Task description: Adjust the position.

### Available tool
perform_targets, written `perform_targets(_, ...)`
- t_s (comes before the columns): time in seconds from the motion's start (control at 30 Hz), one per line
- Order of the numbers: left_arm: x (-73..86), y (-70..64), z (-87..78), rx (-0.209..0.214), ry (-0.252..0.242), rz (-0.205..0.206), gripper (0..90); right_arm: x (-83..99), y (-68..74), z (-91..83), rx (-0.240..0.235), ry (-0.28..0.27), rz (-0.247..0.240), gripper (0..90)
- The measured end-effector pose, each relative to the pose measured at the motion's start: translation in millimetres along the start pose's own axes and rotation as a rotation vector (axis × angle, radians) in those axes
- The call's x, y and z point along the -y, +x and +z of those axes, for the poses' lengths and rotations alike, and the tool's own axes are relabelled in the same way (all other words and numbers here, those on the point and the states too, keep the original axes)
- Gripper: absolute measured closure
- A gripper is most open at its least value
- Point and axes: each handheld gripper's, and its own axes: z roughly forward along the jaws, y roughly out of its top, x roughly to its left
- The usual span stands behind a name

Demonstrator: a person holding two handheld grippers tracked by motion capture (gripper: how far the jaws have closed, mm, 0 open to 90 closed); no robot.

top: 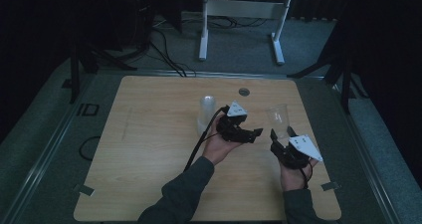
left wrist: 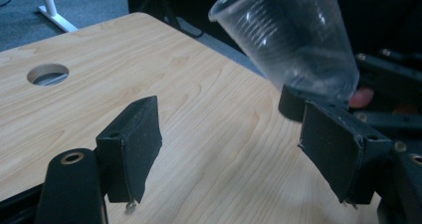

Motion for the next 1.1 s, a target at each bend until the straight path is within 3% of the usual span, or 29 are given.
perform_targets(0.17,-6.3,-1.6,3.6,0.028,-0.021,-0.023,23.9,0.0,1.7,-0.9,-0.003,-0.007,0.004,41.3)
perform_targets(0.53,-14.1,-6.8,13.4,0.047,-0.016,-0.039,23.8,1.0,4.8,-1.0,-0.005,-0.010,-0.004,41.2)
perform_targets(1.1,-16.4,-5.9,28.2,0.133,-0.045,-0.174,19.2,1.9,9.6,-0.4,-0.020,-0.020,-0.012,41.3)
